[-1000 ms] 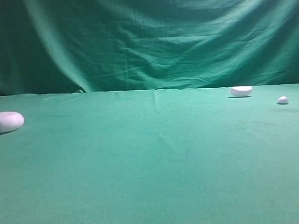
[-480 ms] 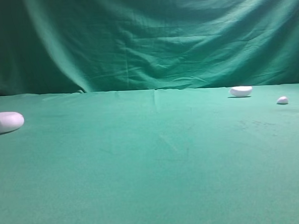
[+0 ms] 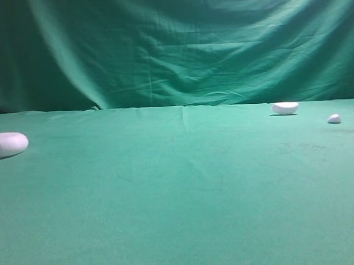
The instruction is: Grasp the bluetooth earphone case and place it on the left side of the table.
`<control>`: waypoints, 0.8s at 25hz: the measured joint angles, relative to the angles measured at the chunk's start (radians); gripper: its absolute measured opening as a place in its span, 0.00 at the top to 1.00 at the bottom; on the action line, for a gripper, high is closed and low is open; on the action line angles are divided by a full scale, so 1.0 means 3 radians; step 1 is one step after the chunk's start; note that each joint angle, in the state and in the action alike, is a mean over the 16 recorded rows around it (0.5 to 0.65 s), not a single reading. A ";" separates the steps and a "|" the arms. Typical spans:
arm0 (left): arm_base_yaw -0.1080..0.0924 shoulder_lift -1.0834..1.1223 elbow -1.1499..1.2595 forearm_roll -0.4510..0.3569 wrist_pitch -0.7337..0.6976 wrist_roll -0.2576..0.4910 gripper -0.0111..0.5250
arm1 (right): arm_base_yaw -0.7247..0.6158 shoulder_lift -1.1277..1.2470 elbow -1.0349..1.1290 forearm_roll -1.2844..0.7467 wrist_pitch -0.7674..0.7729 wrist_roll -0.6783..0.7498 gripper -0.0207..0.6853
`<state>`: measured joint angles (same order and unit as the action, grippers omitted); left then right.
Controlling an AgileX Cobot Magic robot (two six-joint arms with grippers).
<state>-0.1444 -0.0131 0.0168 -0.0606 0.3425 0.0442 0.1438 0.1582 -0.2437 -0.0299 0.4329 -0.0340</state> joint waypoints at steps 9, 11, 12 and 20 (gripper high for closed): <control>0.0000 0.0000 0.0000 0.0000 0.0000 0.0000 0.98 | -0.0316 -0.0513 0.0724 0.0083 -0.0179 0.0024 0.97; 0.0000 0.0000 0.0000 0.0000 0.0000 0.0000 0.98 | -0.0337 -0.0548 0.0801 0.0097 -0.0182 0.0032 0.97; 0.0000 0.0000 0.0000 0.0000 0.0000 0.0000 0.98 | -0.0343 -0.0558 0.0830 0.0102 -0.0183 0.0037 0.97; 0.0000 0.0000 0.0000 0.0000 0.0000 0.0000 0.98 | -0.0350 -0.0566 0.0899 0.0123 -0.0185 0.0074 0.97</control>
<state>-0.1444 -0.0131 0.0168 -0.0606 0.3425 0.0442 0.0387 -0.0115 0.0262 0.0069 0.3775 -0.0118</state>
